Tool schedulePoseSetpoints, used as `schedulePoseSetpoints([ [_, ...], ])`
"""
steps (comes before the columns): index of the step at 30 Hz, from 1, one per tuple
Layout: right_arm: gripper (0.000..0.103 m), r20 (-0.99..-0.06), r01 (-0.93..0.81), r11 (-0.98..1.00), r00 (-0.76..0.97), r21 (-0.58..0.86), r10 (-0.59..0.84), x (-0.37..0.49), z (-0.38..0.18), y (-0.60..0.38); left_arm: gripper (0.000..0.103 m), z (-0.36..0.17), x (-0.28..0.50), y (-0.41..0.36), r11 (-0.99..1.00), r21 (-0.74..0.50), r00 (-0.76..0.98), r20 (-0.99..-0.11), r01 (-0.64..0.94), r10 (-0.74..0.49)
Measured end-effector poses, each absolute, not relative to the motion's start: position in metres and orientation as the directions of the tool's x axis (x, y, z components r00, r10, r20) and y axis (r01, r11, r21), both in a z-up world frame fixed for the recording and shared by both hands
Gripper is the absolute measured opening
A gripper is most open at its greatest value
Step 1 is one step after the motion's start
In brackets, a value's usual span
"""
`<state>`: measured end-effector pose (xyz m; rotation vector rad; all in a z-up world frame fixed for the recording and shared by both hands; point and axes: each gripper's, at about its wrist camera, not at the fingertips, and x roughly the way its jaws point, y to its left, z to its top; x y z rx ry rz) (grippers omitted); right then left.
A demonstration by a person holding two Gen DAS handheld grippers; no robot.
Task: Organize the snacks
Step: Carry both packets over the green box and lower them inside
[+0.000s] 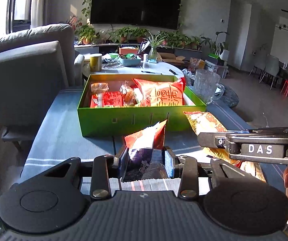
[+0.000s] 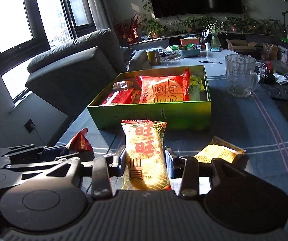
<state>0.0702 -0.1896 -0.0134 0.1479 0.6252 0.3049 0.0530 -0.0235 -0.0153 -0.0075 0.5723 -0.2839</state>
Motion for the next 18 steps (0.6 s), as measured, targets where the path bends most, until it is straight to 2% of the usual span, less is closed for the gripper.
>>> schedulePoseSetpoints([
  [18, 0.074, -0.493, -0.252, 0.933, 0.796, 0.258, 0.351, 0.116, 0.015, -0.186, 0.035, 0.01, 0.103, -0.018, 0.97, -0.064, 0.838, -0.492, 0.234, -0.235],
])
